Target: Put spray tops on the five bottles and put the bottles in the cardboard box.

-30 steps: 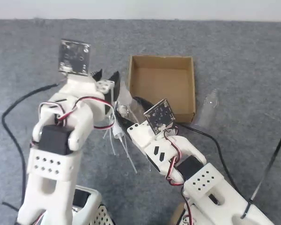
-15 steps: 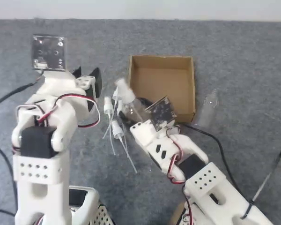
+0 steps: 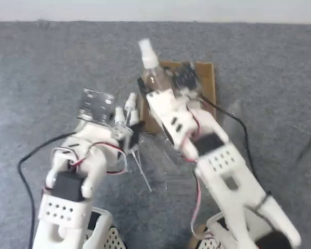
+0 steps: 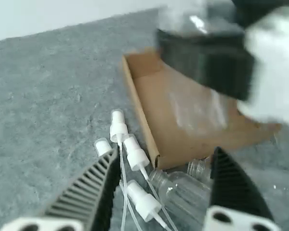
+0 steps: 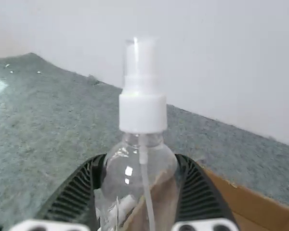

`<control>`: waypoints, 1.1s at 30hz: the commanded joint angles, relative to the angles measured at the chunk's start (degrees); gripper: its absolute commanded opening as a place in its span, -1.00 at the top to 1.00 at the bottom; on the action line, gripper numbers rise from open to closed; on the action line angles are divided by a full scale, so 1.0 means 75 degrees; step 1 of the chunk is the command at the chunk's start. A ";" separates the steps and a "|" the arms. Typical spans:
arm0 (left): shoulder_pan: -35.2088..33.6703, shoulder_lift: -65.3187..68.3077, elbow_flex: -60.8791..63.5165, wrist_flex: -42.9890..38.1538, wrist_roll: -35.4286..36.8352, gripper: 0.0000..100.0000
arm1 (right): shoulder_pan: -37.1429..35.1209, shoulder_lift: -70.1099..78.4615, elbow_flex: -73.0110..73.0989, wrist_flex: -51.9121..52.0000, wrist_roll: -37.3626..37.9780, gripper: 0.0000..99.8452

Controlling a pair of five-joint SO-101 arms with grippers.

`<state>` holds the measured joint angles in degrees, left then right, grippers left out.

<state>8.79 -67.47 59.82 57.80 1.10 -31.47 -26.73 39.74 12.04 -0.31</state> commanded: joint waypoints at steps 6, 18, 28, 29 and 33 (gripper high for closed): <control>0.0070 -0.0211 0.0627 -0.1360 -0.0316 0.38 | -0.0533 0.0674 -0.2274 0.2069 -0.0797 0.99; -0.0105 -0.0211 0.1201 -0.1946 -0.0645 0.38 | -0.0592 -0.1073 -0.1219 0.2878 -0.0774 0.99; -0.0340 -0.0234 0.1213 -0.1852 -0.0633 0.38 | -0.0404 -0.1026 -0.1055 0.2421 -0.0445 0.99; -0.0340 -0.0281 0.1201 -0.1688 -0.0633 0.38 | -0.0264 -0.0862 -0.1078 0.2092 -0.0223 0.99; -0.0621 -0.0293 0.1201 -0.1055 -0.0645 0.46 | 0.0416 0.0498 -0.1430 0.0522 0.0305 0.99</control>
<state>6.51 -68.18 69.32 46.55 -3.47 -31.82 -28.75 32.53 23.74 -0.84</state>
